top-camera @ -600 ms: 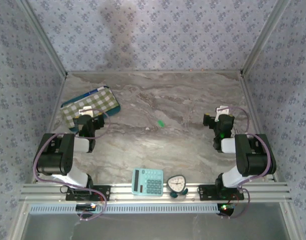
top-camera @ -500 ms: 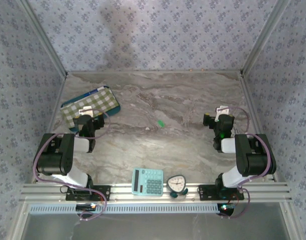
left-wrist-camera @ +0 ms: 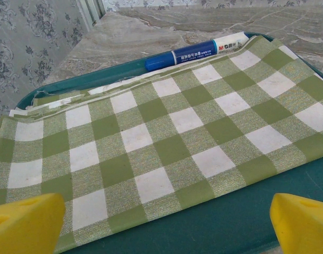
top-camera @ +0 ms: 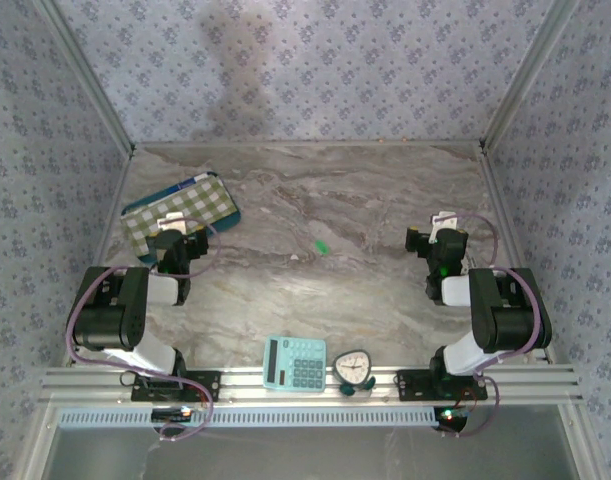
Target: Remove the keys from the keyring
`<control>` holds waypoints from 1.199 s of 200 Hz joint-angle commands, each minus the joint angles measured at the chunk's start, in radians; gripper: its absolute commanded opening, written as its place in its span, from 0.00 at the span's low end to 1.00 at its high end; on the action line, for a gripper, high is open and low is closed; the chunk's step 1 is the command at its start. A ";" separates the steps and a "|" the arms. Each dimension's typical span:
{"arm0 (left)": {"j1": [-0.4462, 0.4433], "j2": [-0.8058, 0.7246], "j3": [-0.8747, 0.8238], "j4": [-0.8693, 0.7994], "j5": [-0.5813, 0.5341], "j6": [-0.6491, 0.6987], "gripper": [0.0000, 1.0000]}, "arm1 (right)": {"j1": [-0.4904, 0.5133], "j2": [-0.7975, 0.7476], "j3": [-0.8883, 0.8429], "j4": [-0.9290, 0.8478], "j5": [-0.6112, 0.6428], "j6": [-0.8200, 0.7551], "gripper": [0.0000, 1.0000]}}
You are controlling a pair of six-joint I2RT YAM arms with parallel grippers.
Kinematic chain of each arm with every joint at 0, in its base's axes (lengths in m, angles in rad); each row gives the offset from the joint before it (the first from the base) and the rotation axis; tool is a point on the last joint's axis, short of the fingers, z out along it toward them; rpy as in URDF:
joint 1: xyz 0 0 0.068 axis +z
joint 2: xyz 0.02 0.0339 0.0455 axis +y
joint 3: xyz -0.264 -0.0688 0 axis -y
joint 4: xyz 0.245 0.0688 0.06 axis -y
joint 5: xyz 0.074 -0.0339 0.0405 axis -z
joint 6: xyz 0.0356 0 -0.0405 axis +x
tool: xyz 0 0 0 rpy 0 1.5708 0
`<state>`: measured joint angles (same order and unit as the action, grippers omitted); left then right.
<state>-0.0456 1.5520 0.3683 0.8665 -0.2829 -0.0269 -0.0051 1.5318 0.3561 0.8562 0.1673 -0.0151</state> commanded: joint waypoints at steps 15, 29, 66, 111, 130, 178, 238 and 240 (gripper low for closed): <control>0.004 -0.015 0.018 0.006 0.012 -0.014 0.99 | -0.003 -0.007 0.018 -0.003 -0.005 0.012 1.00; 0.005 -0.015 0.020 0.006 0.014 -0.014 0.99 | -0.003 -0.007 0.018 -0.003 -0.005 0.012 1.00; 0.031 -0.018 0.027 -0.017 0.069 -0.025 0.99 | -0.002 -0.007 0.017 -0.003 -0.004 0.012 1.00; 0.032 -0.073 0.063 -0.109 0.060 -0.028 0.99 | 0.023 -0.055 0.037 -0.076 0.066 0.003 1.00; 0.031 -0.148 0.177 -0.379 0.024 -0.043 0.99 | 0.048 -0.168 0.119 -0.300 0.079 -0.017 1.00; 0.034 -0.358 0.249 -0.597 0.012 -0.289 0.99 | -0.003 -0.388 0.275 -0.794 0.054 0.473 1.00; 0.022 -0.396 0.411 -0.942 0.369 -0.544 0.86 | -0.092 -0.465 0.308 -0.876 -0.347 0.619 0.95; 0.018 -0.395 0.414 -0.952 0.376 -0.546 0.84 | -0.090 -0.467 0.314 -0.893 -0.351 0.619 0.93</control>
<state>-0.0032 1.1622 0.7128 0.1192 -0.0910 -0.4683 -0.1307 1.1229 0.6338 0.1307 -0.0612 0.5076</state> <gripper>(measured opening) 0.908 0.975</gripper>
